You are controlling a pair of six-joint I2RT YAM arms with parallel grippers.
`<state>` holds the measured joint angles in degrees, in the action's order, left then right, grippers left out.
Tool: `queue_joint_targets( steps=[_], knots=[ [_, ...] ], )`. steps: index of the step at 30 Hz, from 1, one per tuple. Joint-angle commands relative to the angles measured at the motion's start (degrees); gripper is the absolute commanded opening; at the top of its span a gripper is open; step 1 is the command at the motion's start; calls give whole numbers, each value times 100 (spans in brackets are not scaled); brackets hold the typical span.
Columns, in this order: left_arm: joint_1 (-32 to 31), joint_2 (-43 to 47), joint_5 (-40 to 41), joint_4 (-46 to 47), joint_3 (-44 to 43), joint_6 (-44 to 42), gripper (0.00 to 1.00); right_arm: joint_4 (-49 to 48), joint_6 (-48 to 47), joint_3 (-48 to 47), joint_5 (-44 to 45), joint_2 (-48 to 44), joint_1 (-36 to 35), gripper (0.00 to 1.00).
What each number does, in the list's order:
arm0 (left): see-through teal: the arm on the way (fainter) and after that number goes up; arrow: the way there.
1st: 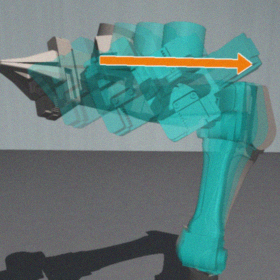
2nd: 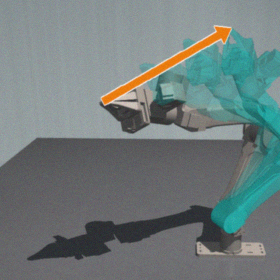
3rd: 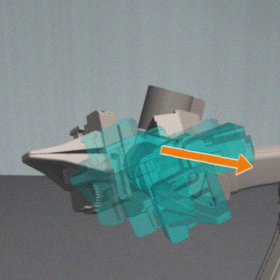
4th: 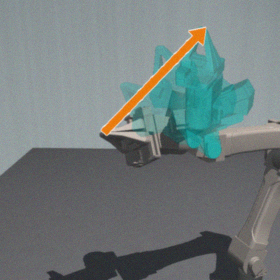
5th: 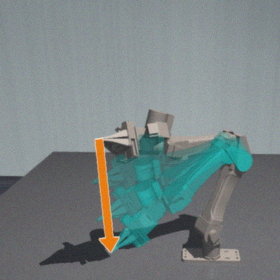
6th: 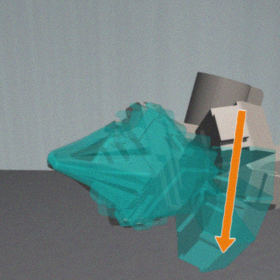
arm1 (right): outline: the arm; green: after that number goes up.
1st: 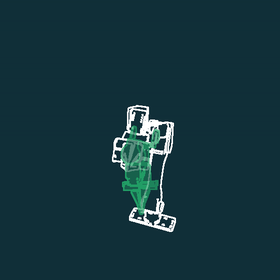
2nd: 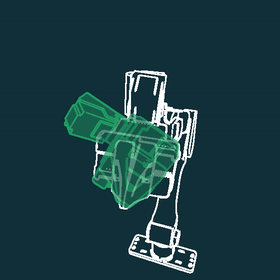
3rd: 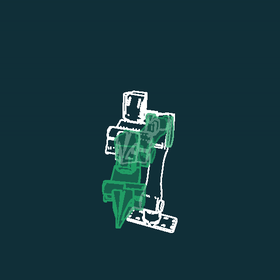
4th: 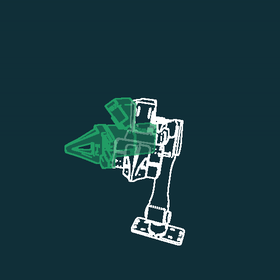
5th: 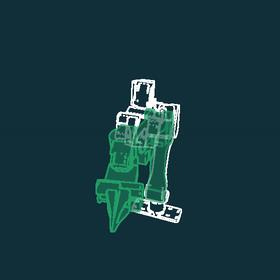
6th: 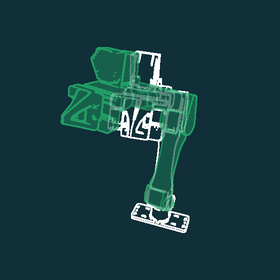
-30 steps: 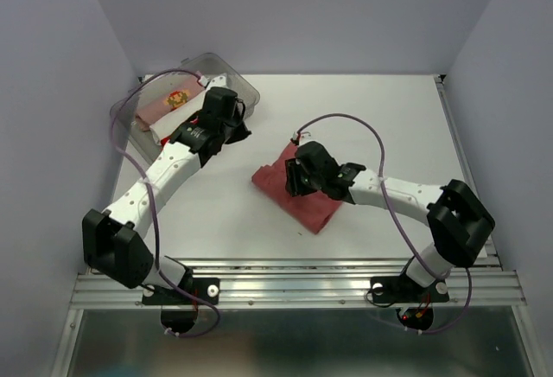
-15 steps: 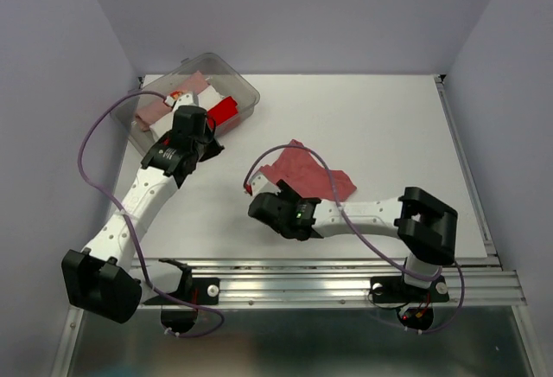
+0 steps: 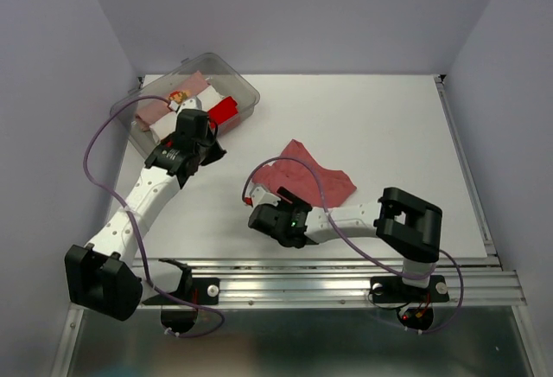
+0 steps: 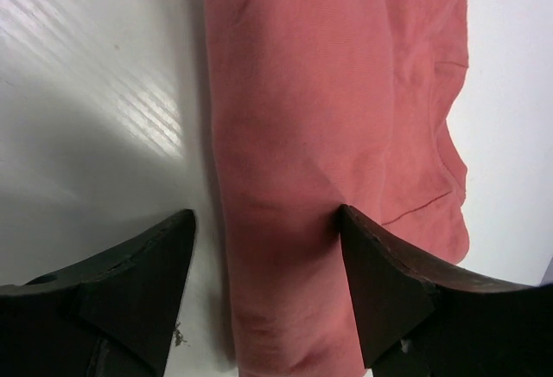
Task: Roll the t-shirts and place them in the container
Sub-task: Roll the T-shirt to the center of the board.
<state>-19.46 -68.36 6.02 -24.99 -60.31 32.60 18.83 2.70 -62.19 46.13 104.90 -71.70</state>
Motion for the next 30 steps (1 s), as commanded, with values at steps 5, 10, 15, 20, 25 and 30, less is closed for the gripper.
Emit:
queue_joint_targets(
  steps=[5,10,15,20,25,30],
  knots=[
    [13,-81,-83,223,160,45,17,-678,-50,436,379,320,-10,70],
    [13,-99,-136,276,213,62,17,-1012,55,454,441,391,104,53],
    [13,-38,-180,249,248,45,17,-1170,73,340,309,373,270,29],
    [13,85,-224,232,371,-43,17,-1285,283,436,-515,-118,508,15],
    [4,296,-338,284,643,-26,18,-1277,503,576,-1710,-768,798,4],
    [-84,507,-750,486,898,27,18,-1189,845,577,-3222,-1086,1236,1]
  ],
)
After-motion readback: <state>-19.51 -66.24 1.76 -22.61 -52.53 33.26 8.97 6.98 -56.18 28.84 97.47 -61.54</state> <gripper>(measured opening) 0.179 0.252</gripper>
